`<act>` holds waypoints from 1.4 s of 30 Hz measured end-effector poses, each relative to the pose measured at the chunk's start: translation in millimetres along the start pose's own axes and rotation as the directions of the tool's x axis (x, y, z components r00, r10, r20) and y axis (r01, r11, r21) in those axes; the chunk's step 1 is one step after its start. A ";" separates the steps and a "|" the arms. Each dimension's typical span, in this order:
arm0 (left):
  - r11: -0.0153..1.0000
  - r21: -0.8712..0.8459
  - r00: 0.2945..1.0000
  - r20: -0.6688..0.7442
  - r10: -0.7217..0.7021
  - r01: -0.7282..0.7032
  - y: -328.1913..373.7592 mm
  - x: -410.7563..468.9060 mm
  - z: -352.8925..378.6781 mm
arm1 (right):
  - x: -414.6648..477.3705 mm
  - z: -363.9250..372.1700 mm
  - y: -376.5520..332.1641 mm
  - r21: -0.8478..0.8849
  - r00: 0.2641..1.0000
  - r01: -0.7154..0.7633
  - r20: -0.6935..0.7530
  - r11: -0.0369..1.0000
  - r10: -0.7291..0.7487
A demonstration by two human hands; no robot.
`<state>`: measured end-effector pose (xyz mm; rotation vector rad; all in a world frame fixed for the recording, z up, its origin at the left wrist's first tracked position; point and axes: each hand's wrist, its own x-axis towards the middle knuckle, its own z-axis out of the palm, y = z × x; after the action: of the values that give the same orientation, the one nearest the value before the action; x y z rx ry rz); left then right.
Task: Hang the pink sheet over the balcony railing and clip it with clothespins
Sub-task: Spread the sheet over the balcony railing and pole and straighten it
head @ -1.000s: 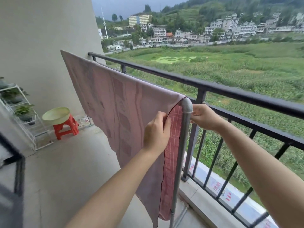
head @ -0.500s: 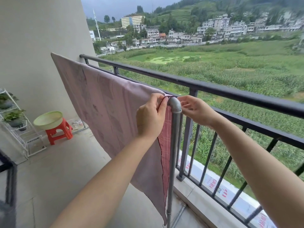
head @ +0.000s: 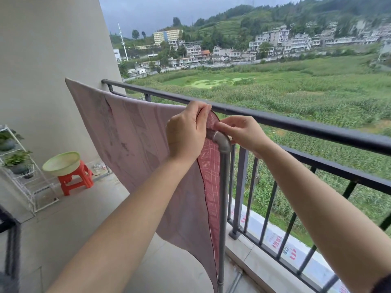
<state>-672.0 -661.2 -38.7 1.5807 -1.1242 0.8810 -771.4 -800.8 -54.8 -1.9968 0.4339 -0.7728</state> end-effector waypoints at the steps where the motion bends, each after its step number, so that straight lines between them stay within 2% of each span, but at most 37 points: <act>1: 1.000 -0.021 1.000 -0.018 0.010 -0.010 0.9 0.9 -3.1 | 1.2 -0.5 0.9 -0.076 0.995 0.064 -0.075 0.995 -0.070; 2: 0.999 -0.038 0.999 -0.038 0.017 -0.019 2.0 0.0 -6.0 | 2.1 -1.1 3.2 -0.176 0.970 0.148 -0.166 0.973 -0.178; 4: 0.997 -0.080 0.997 -0.070 0.016 -0.021 3.0 -8.9 -9.7 | -1.6 -2.7 7.5 -0.399 0.853 0.286 -0.309 0.871 -0.421; 5: 0.995 -0.101 0.998 -0.065 0.009 -0.016 4.2 -18.3 -9.5 | -6.5 -3.4 10.4 -0.473 0.800 0.312 -0.337 0.824 -0.496; 6: 0.994 -0.111 0.999 -0.032 0.009 -0.012 5.1 -31.1 -7.5 | -12.1 -4.0 14.6 -0.518 0.778 0.314 -0.339 0.796 -0.528; 7: 0.994 -0.108 0.999 0.033 0.017 -0.013 4.1 -45.8 -4.2 | -16.8 -3.8 22.5 -0.549 0.782 0.299 -0.328 0.780 -0.530; 9: 0.997 -0.082 0.977 0.211 0.011 0.006 -1.5 -74.2 6.2 | -25.0 -3.8 45.5 -0.596 0.846 0.237 -0.262 0.767 -0.465; 11: 0.993 -0.083 0.938 0.342 -0.053 0.087 -9.7 -88.7 13.3 | -32.3 -3.9 60.1 -0.594 0.904 0.239 -0.153 0.768 -0.399; 13: 0.988 -0.110 0.934 0.353 -0.060 0.106 -12.4 -87.8 13.0 | -36.3 -6.1 61.6 -0.591 0.896 0.305 -0.088 0.747 -0.435; 17: 0.991 -0.128 0.953 0.303 0.006 0.035 -8.5 -77.8 4.6 | -38.6 -9.4 52.4 -0.592 0.842 0.385 -0.089 0.708 -0.532; 20: 0.998 -0.057 0.904 0.424 0.048 -0.026 -17.7 -86.6 2.7 | -39.5 -10.8 58.6 -0.569 0.908 0.347 0.005 0.746 -0.418; 21: 0.999 -0.020 0.907 0.419 0.045 -0.040 -21.9 -88.4 1.9 | -40.3 -12.1 60.6 -0.555 0.926 0.322 0.018 0.767 -0.376; 25: 0.999 0.049 0.989 0.150 -0.007 -0.001 -32.5 -64.3 8.2 | -37.9 -18.4 50.3 -0.450 0.943 0.240 -0.102 0.860 -0.317; 26: 0.996 0.085 0.988 0.153 0.006 -0.019 -35.4 -52.7 11.6 | -36.2 -16.6 44.1 -0.434 0.946 0.227 -0.114 0.872 -0.303; 28: 0.985 0.160 0.955 0.296 0.019 -0.069 -43.5 -34.5 21.4 | -33.6 -9.8 34.2 -0.457 0.957 0.204 -0.093 0.866 -0.274; 30: 0.980 0.177 0.886 0.464 0.002 -0.095 -53.6 -28.4 30.5 | -33.6 0.3 31.6 -0.551 0.958 0.206 -0.056 0.809 -0.282; 31: 0.983 0.158 0.868 0.497 0.006 -0.097 -58.2 -30.1 33.3 | -35.4 5.9 34.6 -0.592 0.953 0.214 -0.048 0.777 -0.300; 35: 0.988 0.110 0.898 0.437 0.048 -0.106 -67.0 -36.6 38.8 | -48.8 26.9 43.5 -0.587 0.955 0.154 -0.118 0.795 -0.273; 39: 0.989 0.060 0.897 0.431 0.096 -0.135 -74.6 -42.2 41.0 | -65.4 39.0 38.5 -0.566 0.952 0.037 -0.229 0.824 -0.201; 42: 0.980 -0.033 0.899 0.393 0.193 -0.196 -81.0 -58.1 34.3 | -90.6 47.1 45.8 -0.576 0.915 -0.085 -0.368 0.813 -0.165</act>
<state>-612.5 -671.3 -125.1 1.7201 -1.5898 0.7076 -806.7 -742.2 -143.4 -2.4135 0.9735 -1.1986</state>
